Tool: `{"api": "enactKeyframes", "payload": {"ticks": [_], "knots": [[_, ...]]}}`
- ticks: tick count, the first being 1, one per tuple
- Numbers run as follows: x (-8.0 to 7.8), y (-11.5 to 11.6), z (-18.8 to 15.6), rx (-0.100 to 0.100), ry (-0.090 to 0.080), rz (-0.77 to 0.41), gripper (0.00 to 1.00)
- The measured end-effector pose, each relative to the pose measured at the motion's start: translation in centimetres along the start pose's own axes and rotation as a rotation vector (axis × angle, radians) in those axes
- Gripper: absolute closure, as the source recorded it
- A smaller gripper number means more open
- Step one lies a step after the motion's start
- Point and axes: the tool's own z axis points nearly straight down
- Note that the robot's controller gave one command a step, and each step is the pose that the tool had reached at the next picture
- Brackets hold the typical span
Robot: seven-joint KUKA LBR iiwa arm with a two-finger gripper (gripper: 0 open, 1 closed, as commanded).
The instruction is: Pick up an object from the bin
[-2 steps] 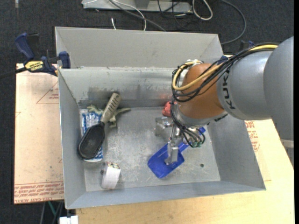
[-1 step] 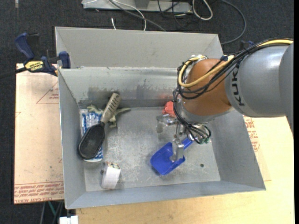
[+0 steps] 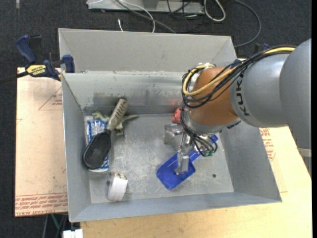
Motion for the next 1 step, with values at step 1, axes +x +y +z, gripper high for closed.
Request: {"api": "enactKeyframes", "payload": {"ticks": [1], "knots": [[1.06,1.3,0.07,0.003,-0.014,-0.06,0.0]]}}
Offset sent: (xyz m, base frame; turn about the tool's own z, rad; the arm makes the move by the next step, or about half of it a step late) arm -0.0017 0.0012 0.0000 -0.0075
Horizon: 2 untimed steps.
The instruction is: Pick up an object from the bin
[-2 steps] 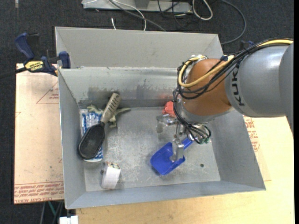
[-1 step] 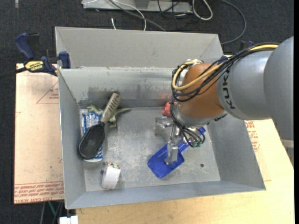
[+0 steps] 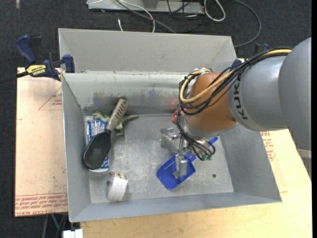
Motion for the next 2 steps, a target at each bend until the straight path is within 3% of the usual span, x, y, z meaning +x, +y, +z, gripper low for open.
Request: {"api": "enactKeyframes", "payload": {"ticks": [1,2], "knots": [[-0.99,-1.12,-0.14,-0.003,0.006,0.051,1.0],[-0.99,-1.12,-0.14,-0.003,0.006,0.051,1.0]]}}
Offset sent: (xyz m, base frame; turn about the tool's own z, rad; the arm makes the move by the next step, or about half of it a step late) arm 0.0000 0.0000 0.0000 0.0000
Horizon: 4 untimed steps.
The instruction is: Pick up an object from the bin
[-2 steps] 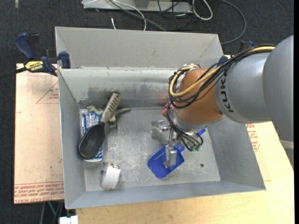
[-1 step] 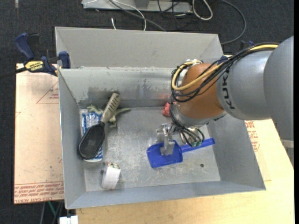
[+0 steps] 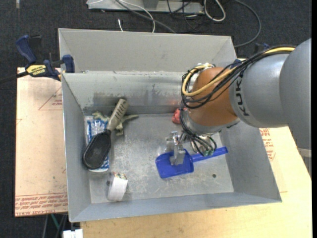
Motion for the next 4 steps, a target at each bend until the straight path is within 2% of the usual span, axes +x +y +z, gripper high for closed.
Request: {"api": "enactKeyframes", "payload": {"ticks": [1,3,4], "knots": [[0.1,0.1,-1.9,-0.001,0.002,0.0,1.0],[0.0,0.1,-3.0,-0.001,-0.001,0.0,1.0],[0.1,0.2,-4.2,-0.002,0.004,0.0,1.0]]}}
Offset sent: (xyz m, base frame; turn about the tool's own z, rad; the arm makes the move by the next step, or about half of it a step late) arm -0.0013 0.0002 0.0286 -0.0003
